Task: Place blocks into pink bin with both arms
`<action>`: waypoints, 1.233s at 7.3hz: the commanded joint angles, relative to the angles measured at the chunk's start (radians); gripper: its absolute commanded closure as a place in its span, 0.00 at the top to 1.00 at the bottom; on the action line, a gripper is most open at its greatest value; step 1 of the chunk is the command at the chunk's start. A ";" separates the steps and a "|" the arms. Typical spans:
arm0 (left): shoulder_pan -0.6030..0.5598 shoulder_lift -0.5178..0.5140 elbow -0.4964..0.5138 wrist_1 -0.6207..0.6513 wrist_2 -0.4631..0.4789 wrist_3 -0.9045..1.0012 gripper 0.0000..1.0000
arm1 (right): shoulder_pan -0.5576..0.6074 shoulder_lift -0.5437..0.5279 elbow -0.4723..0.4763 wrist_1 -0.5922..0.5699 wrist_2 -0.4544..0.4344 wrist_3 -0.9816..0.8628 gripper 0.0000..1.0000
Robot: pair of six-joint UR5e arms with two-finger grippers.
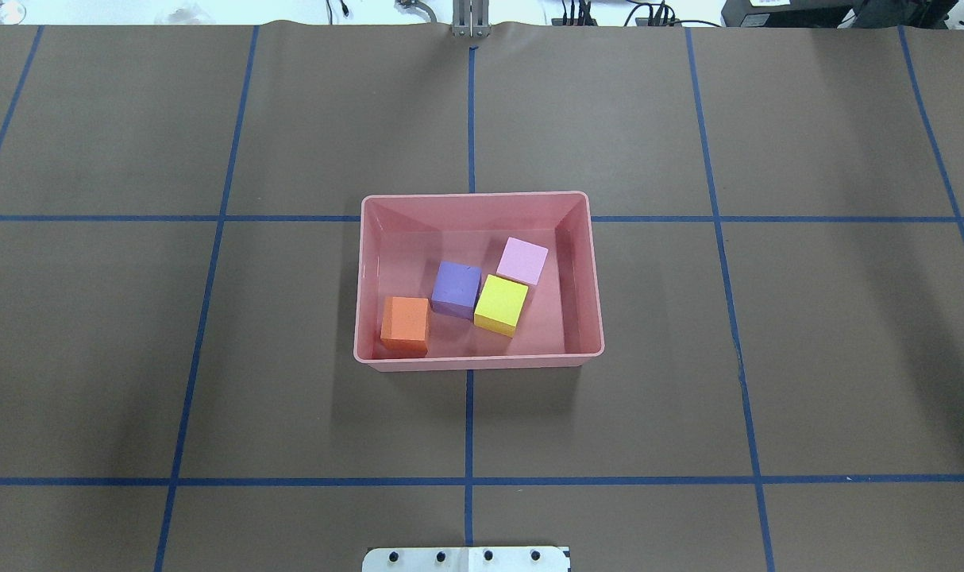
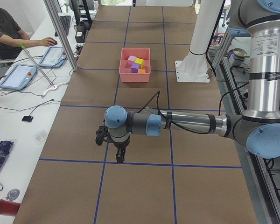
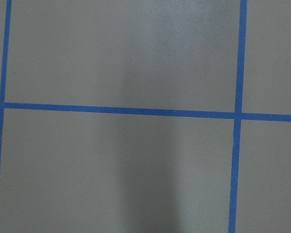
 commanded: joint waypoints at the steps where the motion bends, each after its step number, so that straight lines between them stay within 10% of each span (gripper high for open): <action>1: 0.000 0.001 0.003 -0.001 0.000 0.000 1.00 | -0.013 0.004 -0.004 0.000 -0.056 -0.005 1.00; 9: 0.000 0.007 0.037 -0.073 0.006 -0.139 1.00 | -0.046 0.010 -0.012 -0.039 -0.095 -0.011 1.00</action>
